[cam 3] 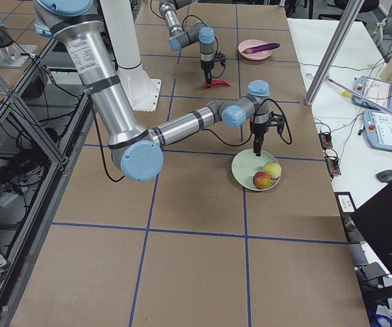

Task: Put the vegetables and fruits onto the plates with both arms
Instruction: 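Place chili on pink plate with left gripper while right sets apple down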

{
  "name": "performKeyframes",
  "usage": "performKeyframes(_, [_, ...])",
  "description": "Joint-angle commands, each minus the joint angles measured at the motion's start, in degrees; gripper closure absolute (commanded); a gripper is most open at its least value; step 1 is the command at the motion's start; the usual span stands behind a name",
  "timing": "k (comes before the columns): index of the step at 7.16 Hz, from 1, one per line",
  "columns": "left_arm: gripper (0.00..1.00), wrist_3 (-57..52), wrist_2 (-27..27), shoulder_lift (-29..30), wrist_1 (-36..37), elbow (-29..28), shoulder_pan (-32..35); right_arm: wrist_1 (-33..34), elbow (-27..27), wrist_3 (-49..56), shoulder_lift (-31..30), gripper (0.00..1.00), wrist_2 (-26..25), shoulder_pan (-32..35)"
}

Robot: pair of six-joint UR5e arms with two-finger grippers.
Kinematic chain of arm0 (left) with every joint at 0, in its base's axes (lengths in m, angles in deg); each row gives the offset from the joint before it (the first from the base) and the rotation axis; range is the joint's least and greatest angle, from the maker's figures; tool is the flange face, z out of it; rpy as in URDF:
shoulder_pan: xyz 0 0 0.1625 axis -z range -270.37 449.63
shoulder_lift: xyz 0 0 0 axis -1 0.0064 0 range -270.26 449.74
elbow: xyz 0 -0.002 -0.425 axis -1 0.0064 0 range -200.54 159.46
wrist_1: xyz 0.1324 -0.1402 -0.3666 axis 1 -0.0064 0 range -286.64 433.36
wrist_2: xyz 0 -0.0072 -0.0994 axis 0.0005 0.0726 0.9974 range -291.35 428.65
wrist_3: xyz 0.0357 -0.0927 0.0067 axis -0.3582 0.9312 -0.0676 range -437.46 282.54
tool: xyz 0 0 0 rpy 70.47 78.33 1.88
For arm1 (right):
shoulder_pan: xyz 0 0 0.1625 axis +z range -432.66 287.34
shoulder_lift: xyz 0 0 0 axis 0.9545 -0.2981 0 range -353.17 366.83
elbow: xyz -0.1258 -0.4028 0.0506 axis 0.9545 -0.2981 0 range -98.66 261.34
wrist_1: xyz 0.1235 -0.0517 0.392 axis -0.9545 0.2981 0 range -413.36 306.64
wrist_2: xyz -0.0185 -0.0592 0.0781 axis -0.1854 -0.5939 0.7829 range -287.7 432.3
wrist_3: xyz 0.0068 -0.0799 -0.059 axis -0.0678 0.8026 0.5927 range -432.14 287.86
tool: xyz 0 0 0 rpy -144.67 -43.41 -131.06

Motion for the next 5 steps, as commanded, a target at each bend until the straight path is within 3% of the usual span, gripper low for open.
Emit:
performKeyframes(1, [1.0,-0.5,1.4,-0.8,2.0,2.7,6.6,0.8,7.8,-0.2,-5.7,0.0,3.3,0.1])
performKeyframes(3, [1.0,-4.4,8.9,-4.3,1.2,3.1,21.2,3.9,14.2,-0.3,-8.9,0.0,5.3,0.4])
performKeyframes(5, [1.0,-10.0,8.8,-4.5,1.0,-4.8,27.8,7.4,20.0,-0.7,-11.3,0.0,5.6,0.4])
